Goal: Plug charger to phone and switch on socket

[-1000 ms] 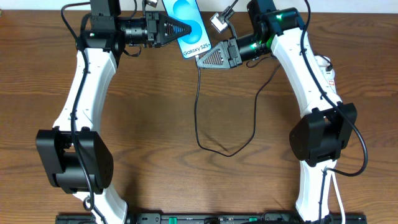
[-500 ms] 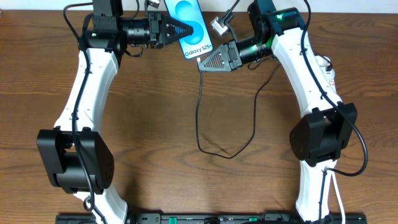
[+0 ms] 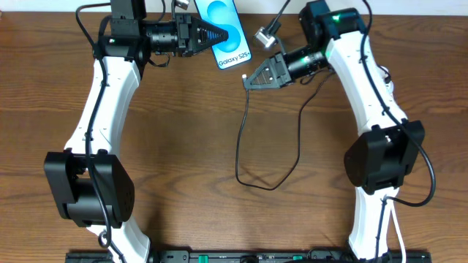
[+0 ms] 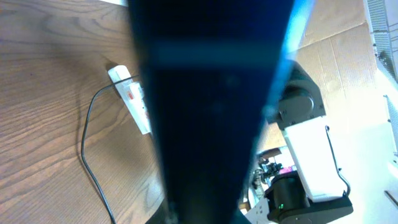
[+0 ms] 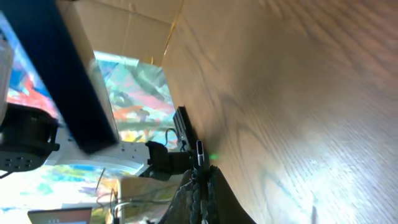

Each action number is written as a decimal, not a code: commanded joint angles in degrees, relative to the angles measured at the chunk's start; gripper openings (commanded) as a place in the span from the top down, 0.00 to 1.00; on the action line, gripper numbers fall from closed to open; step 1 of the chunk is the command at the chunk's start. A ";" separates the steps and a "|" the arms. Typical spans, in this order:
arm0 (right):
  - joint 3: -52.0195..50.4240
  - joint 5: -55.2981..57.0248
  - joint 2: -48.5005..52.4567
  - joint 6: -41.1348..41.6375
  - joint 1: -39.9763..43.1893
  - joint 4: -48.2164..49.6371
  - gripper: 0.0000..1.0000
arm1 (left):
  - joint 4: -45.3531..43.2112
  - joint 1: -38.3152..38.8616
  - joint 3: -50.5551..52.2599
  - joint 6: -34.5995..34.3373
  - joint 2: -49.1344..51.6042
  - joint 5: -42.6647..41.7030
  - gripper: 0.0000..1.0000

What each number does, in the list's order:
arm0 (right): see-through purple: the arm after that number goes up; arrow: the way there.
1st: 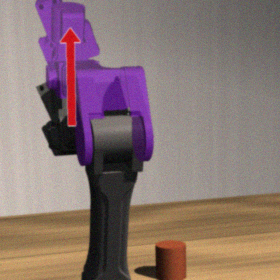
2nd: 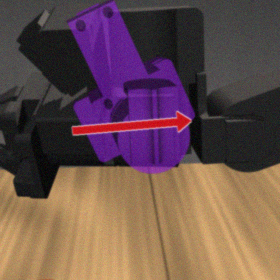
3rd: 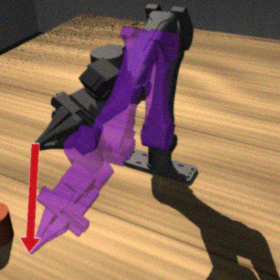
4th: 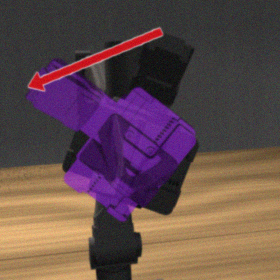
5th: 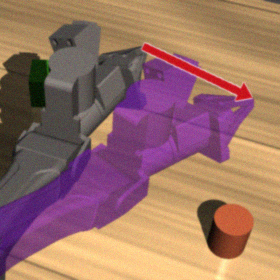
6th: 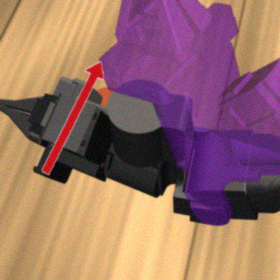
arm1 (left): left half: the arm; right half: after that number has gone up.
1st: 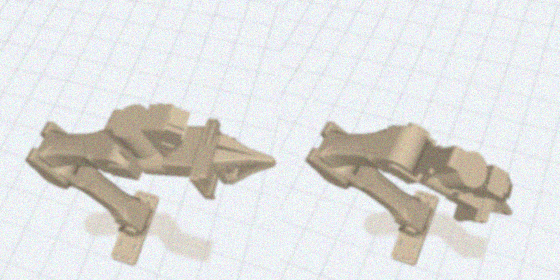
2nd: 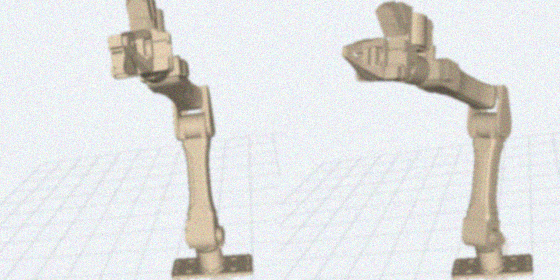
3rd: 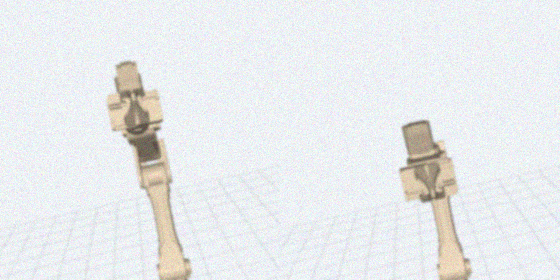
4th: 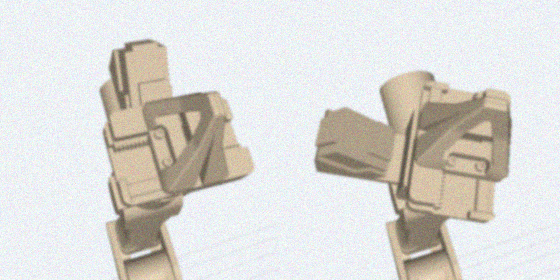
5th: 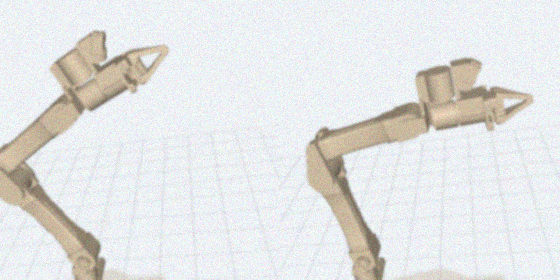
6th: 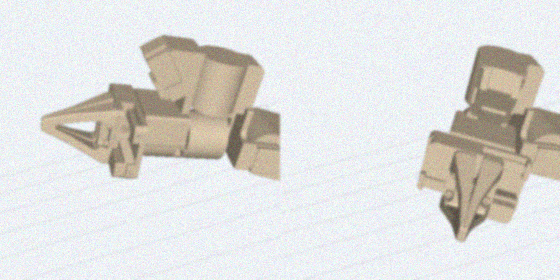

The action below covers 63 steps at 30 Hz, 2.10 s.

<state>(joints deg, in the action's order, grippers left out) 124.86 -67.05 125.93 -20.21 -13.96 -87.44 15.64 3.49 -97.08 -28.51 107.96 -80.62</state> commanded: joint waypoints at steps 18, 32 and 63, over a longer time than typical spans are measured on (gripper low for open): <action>0.70 -8.22 -1.77 -19.82 1.86 -9.86 0.99 | 0.94 0.09 -0.83 -1.44 -1.07 -4.07 0.93; 0.70 -14.21 -1.77 -20.15 -1.60 -7.63 0.99 | 0.98 0.20 -0.83 1.90 -1.07 -7.69 0.93; 0.70 -13.88 -1.77 -6.69 -3.13 2.19 0.99 | 0.96 0.24 -0.83 5.22 -1.07 -9.35 0.93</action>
<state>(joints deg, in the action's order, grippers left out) 124.88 -79.77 125.93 -28.88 -16.53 -85.62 16.60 3.20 -97.08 -26.02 107.96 -86.70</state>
